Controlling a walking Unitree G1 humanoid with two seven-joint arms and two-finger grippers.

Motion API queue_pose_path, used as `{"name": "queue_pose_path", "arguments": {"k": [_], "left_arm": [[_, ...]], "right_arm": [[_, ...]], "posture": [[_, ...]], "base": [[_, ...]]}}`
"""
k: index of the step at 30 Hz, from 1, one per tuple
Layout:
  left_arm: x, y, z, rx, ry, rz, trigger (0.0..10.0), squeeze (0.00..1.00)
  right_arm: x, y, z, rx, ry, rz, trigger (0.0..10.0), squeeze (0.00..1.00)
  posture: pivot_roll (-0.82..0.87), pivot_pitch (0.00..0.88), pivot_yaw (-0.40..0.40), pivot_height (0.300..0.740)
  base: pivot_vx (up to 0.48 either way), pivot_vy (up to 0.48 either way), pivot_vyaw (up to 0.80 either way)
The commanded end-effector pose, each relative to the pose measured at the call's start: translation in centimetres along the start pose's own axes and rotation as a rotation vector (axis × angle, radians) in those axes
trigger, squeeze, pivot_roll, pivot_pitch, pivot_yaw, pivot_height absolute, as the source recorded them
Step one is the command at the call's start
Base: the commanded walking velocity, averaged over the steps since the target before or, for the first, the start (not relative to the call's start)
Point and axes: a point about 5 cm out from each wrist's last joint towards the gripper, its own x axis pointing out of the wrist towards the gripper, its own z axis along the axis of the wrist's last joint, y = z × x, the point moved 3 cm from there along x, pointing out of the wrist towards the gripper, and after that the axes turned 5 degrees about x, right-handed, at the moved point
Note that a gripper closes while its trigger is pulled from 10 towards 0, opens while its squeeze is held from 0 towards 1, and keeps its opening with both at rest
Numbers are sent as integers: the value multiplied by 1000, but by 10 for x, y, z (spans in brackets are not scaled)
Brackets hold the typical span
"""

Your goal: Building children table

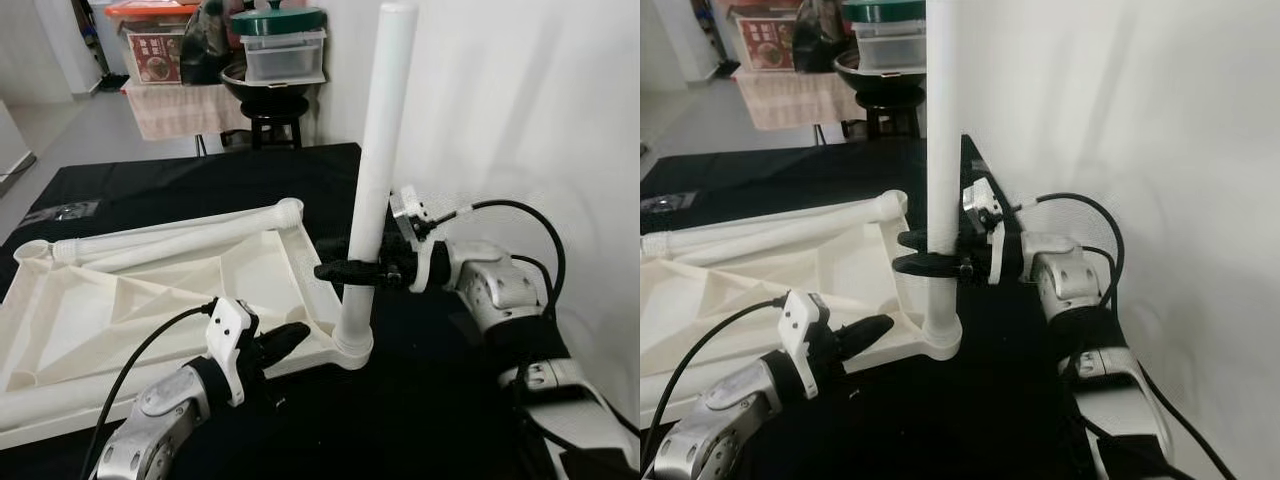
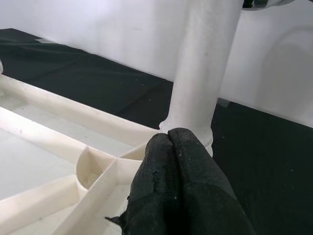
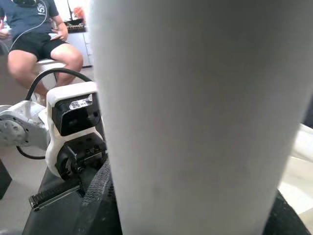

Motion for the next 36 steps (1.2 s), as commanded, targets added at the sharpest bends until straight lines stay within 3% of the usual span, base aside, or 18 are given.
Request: {"name": "queue_pose_path", "arguments": {"k": [1,3,4,6,7,8,9,11,18,20,21,24,25,27,33,34,35,36], "left_arm": [[-2,-2,-1,4,1,0,10000,0],[-2,-2,-1,3,1,-1,10000,0],[-3,-1,-1,2,2,-1,10000,0],[-3,-1,-1,2,2,-1,10000,0],[-3,-1,-1,2,2,0,10000,0],[-3,-1,-1,2,2,0,10000,0],[-4,0,0,1,1,0,10000,0],[-4,1,0,1,2,0,10000,0],[-4,3,1,-6,-1,-5,10000,0],[-4,3,1,-4,-5,3,10000,0],[-4,3,1,-3,-9,9,10000,0],[-4,3,2,-2,-11,13,10000,0],[-3,2,1,-1,-9,10,10000,0],[-3,2,1,-1,-9,10,10000,0],[-1,0,1,-4,-8,-2,10000,0],[-1,0,1,-3,-9,-2,10000,0],[-1,0,1,-3,-9,-2,10000,0],[-1,0,1,-3,-9,-2,10000,0]], "right_arm": [[-1,1,-11,18,-4,-49,0,0],[-1,2,-16,21,-13,-120,0,0],[7,-1,-32,50,5,-292,0,0],[7,-1,-32,50,5,-292,0,0],[12,-6,-44,70,17,-480,0,0],[12,-6,-44,70,17,-480,0,0],[22,2,-65,135,20,-649,0,0],[27,9,-70,84,50,-732,0,0],[27,0,-65,102,17,-751,0,0],[29,-3,-61,115,7,-740,980,0],[31,-4,-53,109,-3,-695,10000,0],[32,-3,-47,107,-13,-669,10000,0],[36,6,-40,97,14,-529,10000,1000],[36,6,-40,97,14,-529,10000,1000],[9,-1,3,-22,6,-306,10000,1000],[6,2,5,-57,8,-217,10000,914],[5,4,5,-76,10,-158,10000,0],[5,4,5,-76,10,-158,10000,0]], "posture": [[-98,0,-30,740],[-100,0,-34,740],[-101,0,-40,740],[-101,0,-40,740],[-101,0,-40,740],[-101,0,-40,740],[-105,0,-27,740],[-113,0,-19,740],[-115,0,-20,740],[-111,0,-23,740],[-110,0,-23,740],[-110,0,-23,740],[-110,0,-22,740],[-110,0,-22,740],[-101,0,-35,740],[-98,0,-37,740],[-98,0,-37,740],[-98,0,-37,740]], "base": [[0,0,0],[0,0,0],[0,0,0],[0,0,0],[0,0,0],[0,0,0],[0,0,0],[0,0,0],[0,0,0],[0,0,0],[0,0,0],[0,0,0],[0,0,0],[0,0,0],[0,0,0],[0,0,0],[0,0,0],[0,0,0]]}}
